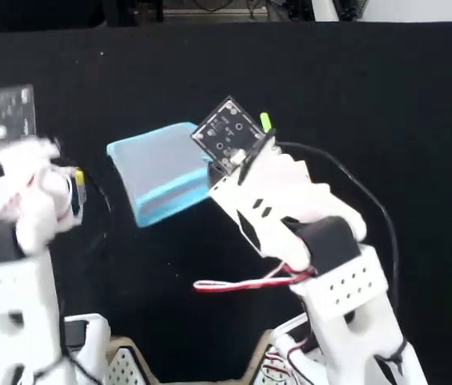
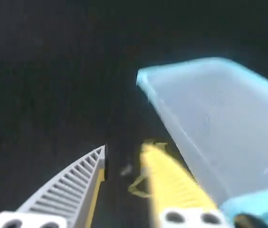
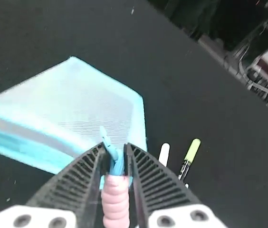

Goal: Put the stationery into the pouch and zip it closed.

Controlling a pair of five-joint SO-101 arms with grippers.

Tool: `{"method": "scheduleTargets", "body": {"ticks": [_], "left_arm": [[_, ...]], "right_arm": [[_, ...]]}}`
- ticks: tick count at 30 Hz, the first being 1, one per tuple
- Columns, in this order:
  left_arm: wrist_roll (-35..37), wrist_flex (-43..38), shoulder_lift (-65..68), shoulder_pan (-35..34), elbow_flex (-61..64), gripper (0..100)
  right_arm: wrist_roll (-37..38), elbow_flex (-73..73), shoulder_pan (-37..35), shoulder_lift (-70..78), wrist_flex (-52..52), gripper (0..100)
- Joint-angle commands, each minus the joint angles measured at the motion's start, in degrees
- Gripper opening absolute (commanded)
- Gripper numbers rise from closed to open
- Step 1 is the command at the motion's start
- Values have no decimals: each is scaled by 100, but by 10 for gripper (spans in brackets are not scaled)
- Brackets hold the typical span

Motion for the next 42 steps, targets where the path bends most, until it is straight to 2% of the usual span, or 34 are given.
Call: {"method": "scheduleTargets", "body": {"ticks": [1,4,10,18,21,30,35,42], "left_arm": [[-431,1099,1248,-40,-1560,222],[-607,1635,1380,-22,-2000,191],[-607,1618,281,75,-1455,217],[-598,1582,-1670,1701,-338,231],[-589,1125,-2040,2149,-31,232],[-396,35,-1565,2158,1253,235],[-360,-642,-1503,1833,1323,234],[-360,-870,-1468,1666,1596,233]], "right_arm": [[35,-347,53,233,-9,11],[62,-549,-88,374,97,11],[18,-1226,-220,620,475,11],[18,-1464,-281,945,510,11],[18,-1464,-281,954,527,11],[18,-1437,-281,945,536,11],[18,-1429,-281,945,563,11],[18,-1429,-281,936,659,11]]}}
